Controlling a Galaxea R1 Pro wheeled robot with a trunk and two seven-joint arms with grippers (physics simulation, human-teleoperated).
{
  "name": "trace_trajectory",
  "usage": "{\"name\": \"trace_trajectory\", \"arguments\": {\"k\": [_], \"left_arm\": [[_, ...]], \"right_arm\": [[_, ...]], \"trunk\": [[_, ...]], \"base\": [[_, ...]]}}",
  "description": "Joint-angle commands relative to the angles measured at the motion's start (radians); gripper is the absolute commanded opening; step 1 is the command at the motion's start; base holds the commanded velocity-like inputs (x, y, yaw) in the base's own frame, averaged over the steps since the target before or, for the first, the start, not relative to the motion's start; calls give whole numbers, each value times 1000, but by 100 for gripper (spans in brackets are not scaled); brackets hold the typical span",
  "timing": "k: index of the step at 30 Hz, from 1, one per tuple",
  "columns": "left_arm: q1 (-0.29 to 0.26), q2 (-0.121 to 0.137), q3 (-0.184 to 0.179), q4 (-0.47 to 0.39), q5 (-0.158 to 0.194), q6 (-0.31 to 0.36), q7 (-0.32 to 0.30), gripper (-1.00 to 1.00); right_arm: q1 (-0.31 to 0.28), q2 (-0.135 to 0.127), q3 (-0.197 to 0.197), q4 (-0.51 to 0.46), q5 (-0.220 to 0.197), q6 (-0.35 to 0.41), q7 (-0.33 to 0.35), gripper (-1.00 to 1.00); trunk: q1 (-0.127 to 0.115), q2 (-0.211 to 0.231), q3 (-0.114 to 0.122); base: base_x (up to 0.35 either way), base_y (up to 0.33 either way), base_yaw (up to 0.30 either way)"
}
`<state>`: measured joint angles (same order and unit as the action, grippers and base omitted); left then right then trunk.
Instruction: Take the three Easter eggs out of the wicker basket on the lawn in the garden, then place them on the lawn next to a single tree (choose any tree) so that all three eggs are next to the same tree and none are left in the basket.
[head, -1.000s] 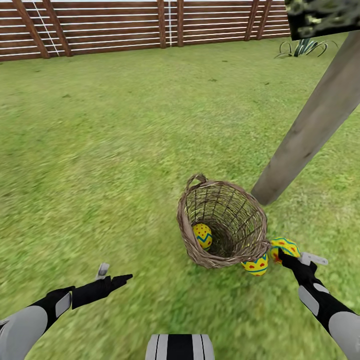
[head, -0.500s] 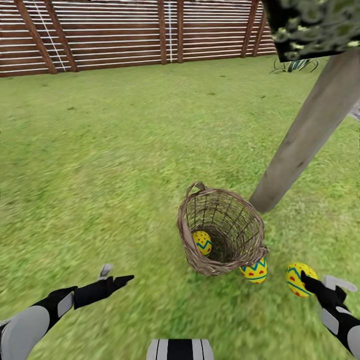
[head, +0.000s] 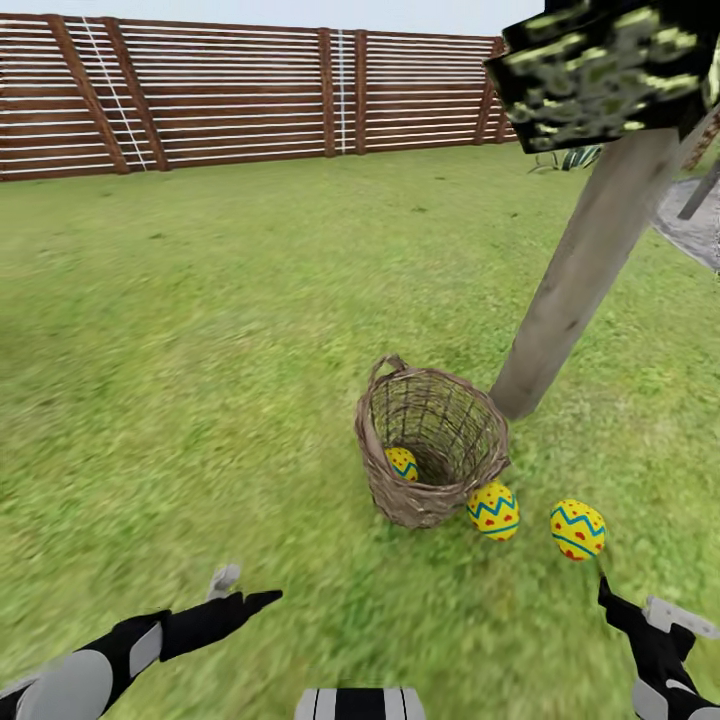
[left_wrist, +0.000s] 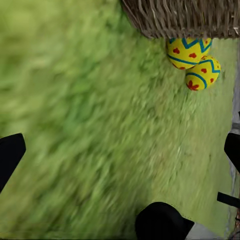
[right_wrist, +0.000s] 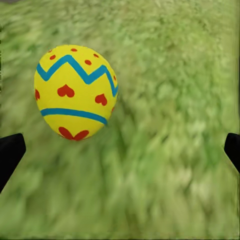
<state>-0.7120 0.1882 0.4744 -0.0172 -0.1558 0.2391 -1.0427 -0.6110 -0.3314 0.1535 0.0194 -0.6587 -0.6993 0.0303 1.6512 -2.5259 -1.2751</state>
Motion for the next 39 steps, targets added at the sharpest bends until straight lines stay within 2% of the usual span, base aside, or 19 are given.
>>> {"name": "trace_trajectory", "arguments": {"k": [1, 2, 3, 4, 6, 8, 9, 11, 13, 21, 28, 31, 33, 34, 35, 36, 37, 39], "left_arm": [[10, -1, 10, -1, -8, 6, 7, 100], [17, -2, 10, -1, -8, 4, 30, 100], [27, -5, 10, -1, -8, -6, 101, 100], [36, -21, 11, -1, -8, -27, 196, 100], [42, -51, 11, -1, -7, -74, 337, 100], [45, -63, 12, -1, -4, -104, 405, 100], [45, -65, 12, -1, -2, -110, 418, 100], [46, -68, 12, -1, 0, -116, 427, 100], [46, -70, 12, -1, 1, -117, 426, 100], [46, -70, 12, -1, 1, -117, 424, 100], [46, -70, 12, -1, 1, -115, 424, 100], [46, -66, 12, -1, 1, -115, 408, 100], [46, -65, 12, -1, 1, -113, 375, 100], [46, -66, 12, -1, 0, -112, 357, 100], [46, -67, 12, -1, 0, -112, 349, 100], [46, -68, 12, -1, 0, -112, 340, 100], [46, -68, 12, -1, 0, -112, 337, 100], [46, -69, 12, -2, -1, -111, 313, 100]], "right_arm": [[0, 6, 8, 2, -10, -3, 3, 100], [0, 11, 8, 2, -10, -3, 3, 100], [0, 15, 8, 2, -10, -3, 3, 100], [0, 18, 8, 2, -10, -3, 4, 100], [0, 19, 8, 2, -10, -3, 4, 100], [0, 23, 9, 2, -9, -3, 5, 100], [0, 28, 9, 2, -9, -3, 5, 100], [1, 47, 9, 2, -8, -3, 5, 100], [7, 54, 9, 2, -7, -3, 5, 100], [12, 56, 9, 1, -7, -3, 5, 100], [11, 50, 16, -17, -3, 4, 0, 100], [10, 22, 17, -110, 1, 13, -15, 100], [10, -10, 17, -203, 27, 47, -94, 100], [10, -28, 16, -273, 68, 106, -161, 100], [10, -37, 15, -325, 103, 159, -204, 100], [10, -46, 13, -403, 158, 245, -261, 100], [10, -48, 12, -427, 173, 272, -277, 100], [10, -52, 9, -547, 225, 400, -336, 100]], "trunk": [[-1, 0, 3], [-2, 0, 7], [-2, 0, 11], [-3, 1, 15], [-3, 1, 23], [-4, 2, 30], [-5, 2, 34], [-6, 2, 42], [-7, 3, 50], [-10, 5, 81], [-13, 6, 108], [-15, 7, 119], [-16, 7, 127], [-16, 7, 127], [-16, 7, 127], [-16, 7, 127], [-16, 7, 127], [-16, 7, 127]], "base": [[-232, 0, 0], [-148, 0, 0], [-76, 0, 0], [-39, 0, 0], [-19, 0, 0], [-6, 0, 0], [-3, 0, 0], [-1, 0, 0], [0, 0, 0], [0, 0, 0], [0, 0, 0], [0, 0, 0], [0, 0, 0], [0, 0, 0], [0, 0, 0], [0, 0, 0], [0, 0, 0], [0, 0, 0]]}}
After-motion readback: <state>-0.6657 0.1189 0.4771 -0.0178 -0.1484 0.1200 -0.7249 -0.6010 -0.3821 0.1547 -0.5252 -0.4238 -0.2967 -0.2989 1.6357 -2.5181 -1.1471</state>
